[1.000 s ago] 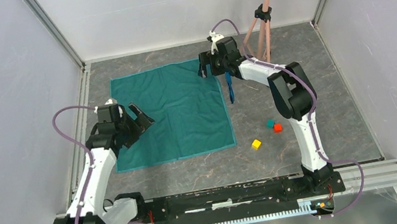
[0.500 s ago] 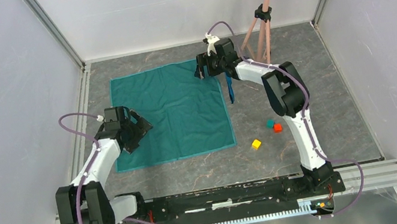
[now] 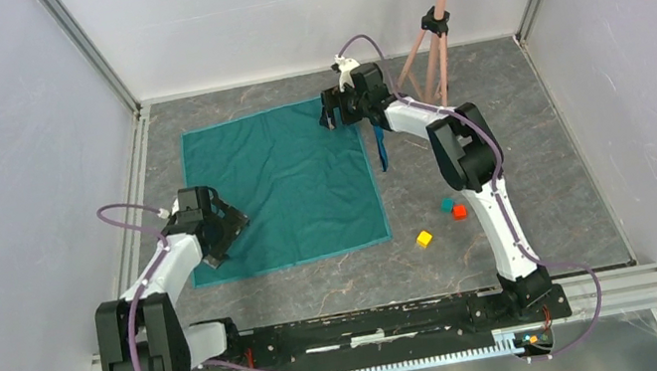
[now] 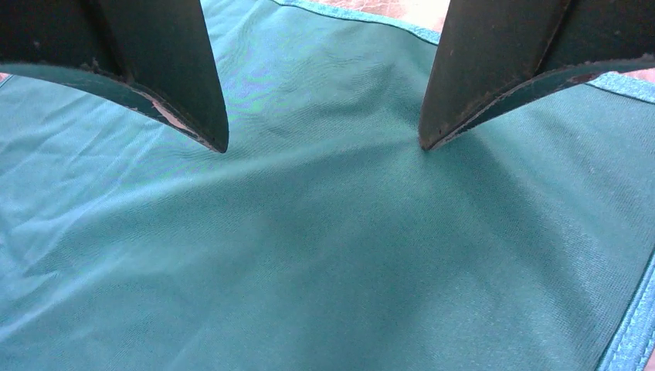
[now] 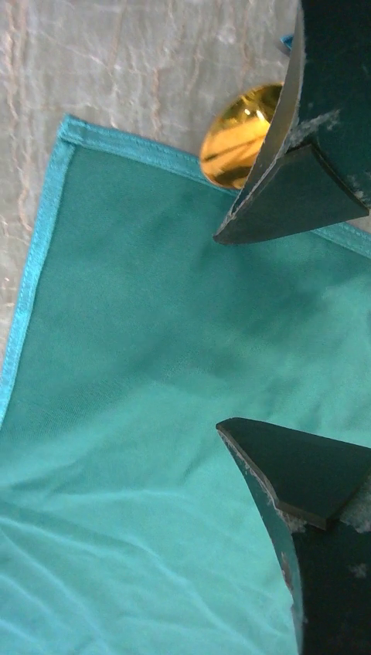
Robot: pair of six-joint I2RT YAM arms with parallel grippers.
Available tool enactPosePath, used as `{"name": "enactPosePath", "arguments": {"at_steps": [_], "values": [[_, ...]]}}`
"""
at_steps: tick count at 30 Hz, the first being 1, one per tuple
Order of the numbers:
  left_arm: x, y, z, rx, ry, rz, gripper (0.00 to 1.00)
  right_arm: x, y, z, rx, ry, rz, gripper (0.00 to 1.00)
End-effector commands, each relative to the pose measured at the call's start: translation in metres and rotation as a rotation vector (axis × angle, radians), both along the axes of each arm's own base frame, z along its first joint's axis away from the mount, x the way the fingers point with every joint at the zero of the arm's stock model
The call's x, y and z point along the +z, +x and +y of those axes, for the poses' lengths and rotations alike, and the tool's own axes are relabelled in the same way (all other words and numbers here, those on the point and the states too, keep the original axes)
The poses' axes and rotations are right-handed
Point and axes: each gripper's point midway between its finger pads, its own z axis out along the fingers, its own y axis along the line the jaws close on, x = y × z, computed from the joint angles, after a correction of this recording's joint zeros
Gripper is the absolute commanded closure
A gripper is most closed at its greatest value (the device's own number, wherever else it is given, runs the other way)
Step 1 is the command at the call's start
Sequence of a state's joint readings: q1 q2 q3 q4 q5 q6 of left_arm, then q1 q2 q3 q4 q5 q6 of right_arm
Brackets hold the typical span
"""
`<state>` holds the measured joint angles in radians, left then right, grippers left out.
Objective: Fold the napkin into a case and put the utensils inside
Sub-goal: Smooth out the napkin at the center of the board.
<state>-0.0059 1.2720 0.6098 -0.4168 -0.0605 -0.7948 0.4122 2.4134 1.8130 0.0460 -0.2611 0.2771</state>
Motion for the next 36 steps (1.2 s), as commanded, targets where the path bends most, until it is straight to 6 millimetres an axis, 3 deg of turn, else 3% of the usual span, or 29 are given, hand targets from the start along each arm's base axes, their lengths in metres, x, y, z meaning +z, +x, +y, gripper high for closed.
{"name": "enactPosePath", "arguments": {"at_steps": [1, 7, 11, 14, 19, 21, 24, 25, 28, 30, 33, 36], "values": [[-0.01, -0.029, 0.013, 0.119, 0.031, 0.046, 0.0, -0.007, 0.018, -0.011, -0.012, -0.117, -0.044, 0.1], [0.007, -0.026, 0.002, 0.055, -0.013, -0.005, 0.0, 0.006, 0.021, -0.011, 0.013, -0.166, -0.069, 0.07], [0.043, -0.012, -0.005, -0.073, -0.006, -0.07, 0.0, 0.054, 0.009, -0.003, 0.002, -0.201, -0.103, 0.05], [0.076, -0.002, -0.013, -0.185, -0.013, -0.134, 0.0, 0.089, -0.018, -0.006, -0.052, -0.223, -0.081, 0.05], [0.126, -0.001, -0.03, -0.381, -0.016, -0.258, 0.0, 0.131, -0.095, -0.01, -0.07, -0.281, -0.075, 0.02], [0.143, -0.002, -0.033, -0.427, -0.005, -0.321, 0.0, 0.131, -0.125, -0.02, -0.109, -0.35, -0.029, 0.02], [0.159, -0.003, -0.034, -0.464, 0.019, -0.393, 0.0, 0.117, -0.168, -0.042, -0.22, -0.24, 0.219, 0.02], [0.163, -0.003, -0.035, -0.476, 0.024, -0.413, 0.0, 0.103, -0.187, -0.046, -0.215, -0.202, 0.302, 0.02], [0.164, -0.006, -0.034, -0.505, 0.055, -0.439, 0.0, 0.084, -0.23, -0.068, -0.308, -0.106, 0.426, 0.02], [0.162, -0.007, -0.028, -0.503, 0.09, -0.437, 0.0, 0.075, -0.258, -0.07, -0.344, -0.032, 0.497, 0.02], [0.164, -0.007, -0.027, -0.498, 0.105, -0.466, 0.0, 0.063, -0.288, -0.07, -0.399, 0.01, 0.565, 0.02], [0.165, -0.007, -0.029, -0.506, 0.103, -0.482, 0.0, 0.043, -0.31, -0.076, -0.474, -0.085, 0.618, 0.02]]}}
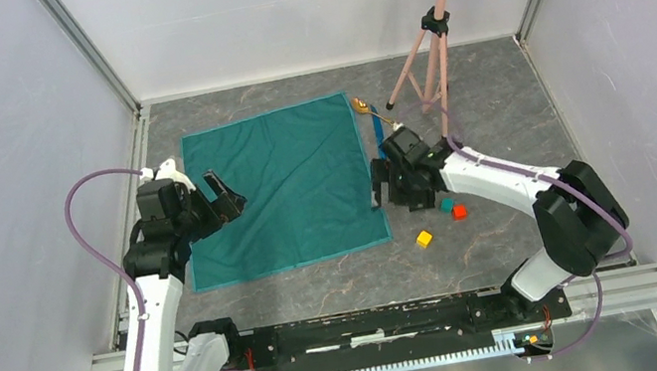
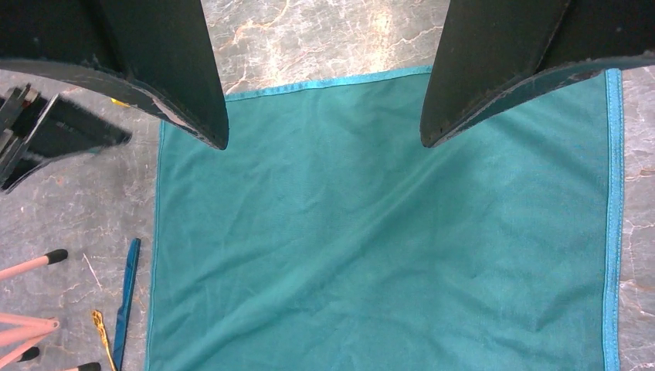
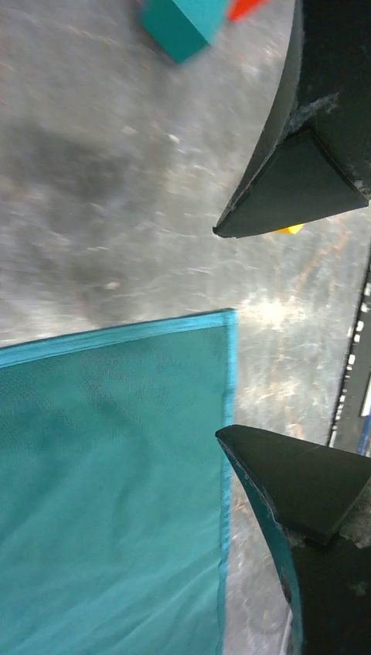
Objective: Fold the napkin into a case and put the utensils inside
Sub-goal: Smooth out the napkin at the center of the board.
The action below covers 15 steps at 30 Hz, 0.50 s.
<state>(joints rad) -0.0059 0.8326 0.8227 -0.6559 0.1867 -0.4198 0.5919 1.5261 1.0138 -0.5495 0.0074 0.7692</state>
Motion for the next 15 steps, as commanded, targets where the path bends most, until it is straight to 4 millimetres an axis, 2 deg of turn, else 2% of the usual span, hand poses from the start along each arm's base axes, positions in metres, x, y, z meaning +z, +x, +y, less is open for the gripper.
{"name": "enactPosePath", "arguments": {"at_steps": [1, 3, 7, 15], "values": [[0.008, 0.003, 0.002, -0.05, 0.05, -0.066, 0.0, -0.001, -0.025, 0.014, -0.119, -0.011, 0.067, 0.02], [0.009, 0.002, 0.001, -0.055, 0.048, -0.073, 0.0, -0.014, -0.036, 0.013, -0.121, -0.083, 0.126, 0.02], [0.011, 0.002, -0.002, -0.068, 0.039, -0.082, 0.0, -0.033, -0.059, 0.018, -0.13, -0.181, 0.243, 0.12], [0.014, 0.001, -0.002, -0.072, 0.039, -0.097, 0.0, -0.041, -0.055, 0.016, -0.188, -0.223, 0.219, 0.28]]}}
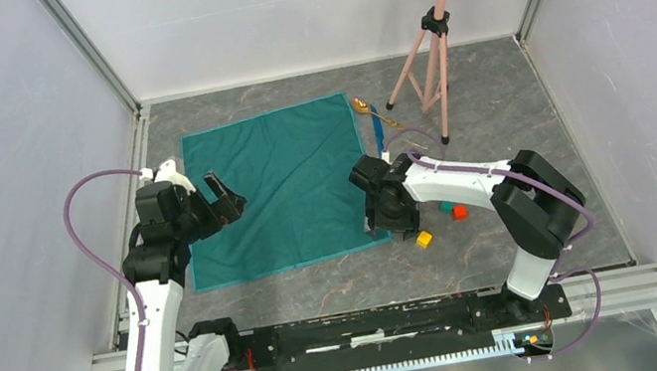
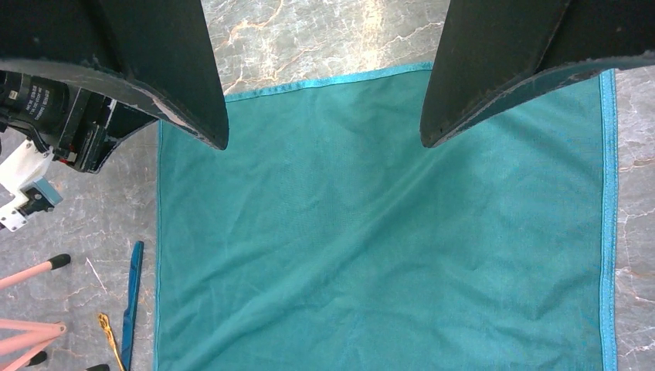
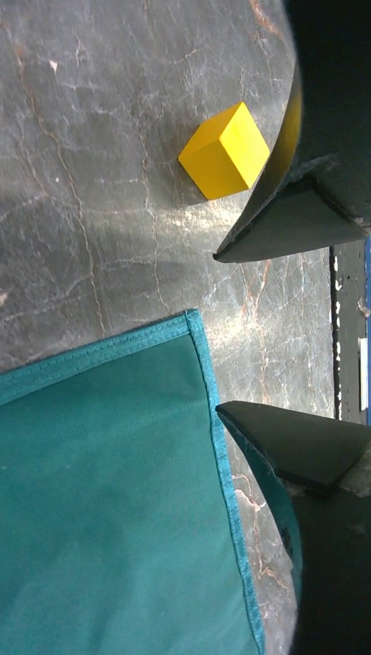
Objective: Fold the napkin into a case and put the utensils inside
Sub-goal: Smooth out the napkin at the center of the board, then pick up the flattened napkin from the center of the board.
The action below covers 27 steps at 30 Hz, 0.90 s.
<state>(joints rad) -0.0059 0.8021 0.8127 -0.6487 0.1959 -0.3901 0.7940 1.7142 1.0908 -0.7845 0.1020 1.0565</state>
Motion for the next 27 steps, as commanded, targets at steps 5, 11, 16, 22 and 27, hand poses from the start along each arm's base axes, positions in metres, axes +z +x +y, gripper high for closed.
{"name": "enactPosePath", "arguments": {"at_steps": [5, 11, 16, 22, 27], "values": [[0.01, 0.003, -0.002, -0.049, 0.022, -0.064, 0.0, 0.01, 0.019, -0.002, -0.113, -0.006, -0.073, 0.42], [0.011, 0.003, -0.002, -0.049, 0.022, -0.067, 0.0, 0.005, 0.017, 0.001, -0.127, -0.008, -0.039, 0.45], [0.011, 0.002, -0.002, -0.047, 0.025, -0.07, 0.0, 0.002, 0.015, 0.0, -0.151, -0.021, -0.024, 0.45], [0.013, 0.001, -0.001, -0.045, 0.032, -0.077, 0.0, -0.003, 0.012, 0.0, -0.167, -0.044, 0.012, 0.49], [0.012, 0.001, -0.001, -0.048, 0.033, -0.072, 0.0, -0.008, 0.013, 0.004, -0.177, -0.043, 0.025, 0.51]]}}
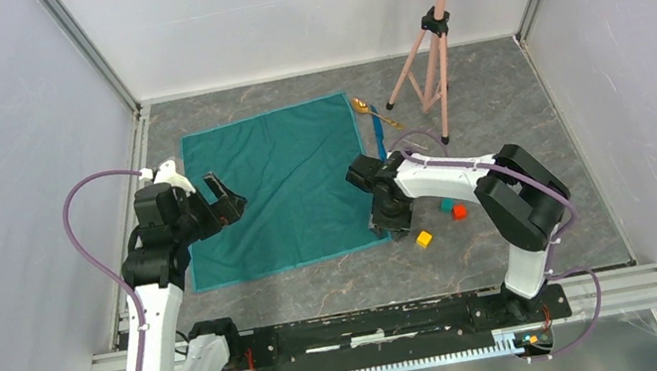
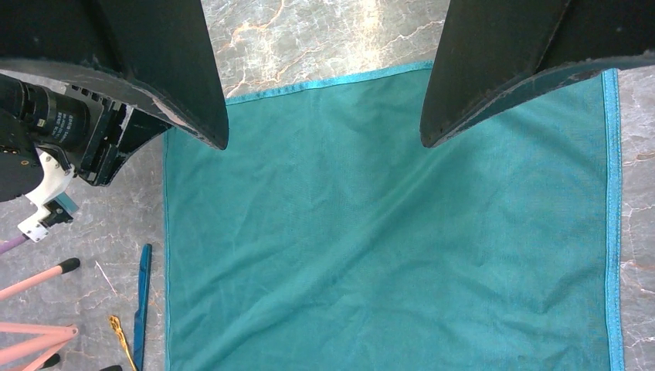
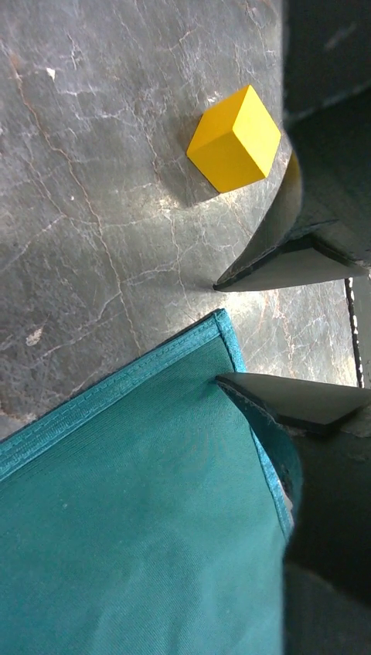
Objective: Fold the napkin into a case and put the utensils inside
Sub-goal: Pick up the flattened napkin from the center of the board.
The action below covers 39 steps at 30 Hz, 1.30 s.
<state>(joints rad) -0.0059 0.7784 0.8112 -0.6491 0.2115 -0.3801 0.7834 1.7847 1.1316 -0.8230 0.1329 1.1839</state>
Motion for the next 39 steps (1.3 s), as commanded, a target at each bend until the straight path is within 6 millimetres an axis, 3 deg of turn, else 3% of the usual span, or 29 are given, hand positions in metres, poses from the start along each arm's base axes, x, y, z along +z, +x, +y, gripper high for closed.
{"name": "enactPosePath", "arguments": {"at_steps": [1, 8, 16, 20, 26, 28, 31, 34, 36, 39], "values": [[0.008, 0.004, 0.001, -0.031, 0.034, -0.05, 0.0, 0.001, 0.006, 0.007, -0.041, 0.004, -0.001, 0.53], [0.008, 0.003, 0.001, -0.028, 0.041, -0.051, 0.0, -0.01, 0.001, 0.001, -0.068, -0.027, 0.027, 0.59], [0.006, 0.004, 0.002, -0.025, 0.044, -0.04, 0.0, -0.016, 0.003, 0.004, -0.079, 0.005, -0.001, 0.85], [0.003, 0.005, 0.003, -0.017, 0.044, -0.028, 0.0, -0.007, 0.018, 0.009, -0.067, 0.039, -0.087, 1.0], [-0.007, 0.007, 0.016, 0.081, 0.056, 0.026, 0.0, 0.01, 0.043, 0.023, -0.007, 0.129, -0.248, 1.0], [-0.013, 0.005, 0.02, 0.129, 0.046, 0.083, 0.0, 0.012, 0.046, 0.018, -0.014, 0.13, -0.301, 1.0], [-0.029, -0.009, 0.035, 0.325, 0.018, 0.246, 0.0, 0.015, 0.046, 0.008, -0.045, 0.127, -0.361, 1.0], [-0.059, -0.056, 0.062, 0.683, 0.026, 0.511, 0.03, 0.016, 0.047, 0.008, -0.04, 0.159, -0.399, 1.0], [-0.078, -0.075, 0.062, 0.787, 0.004, 0.622, 0.05, 0.013, 0.046, 0.009, -0.024, 0.177, -0.405, 1.0], [-0.106, -0.08, 0.06, 0.848, -0.011, 0.7, 0.17, 0.008, 0.04, 0.014, 0.014, 0.215, -0.383, 1.0]]}}
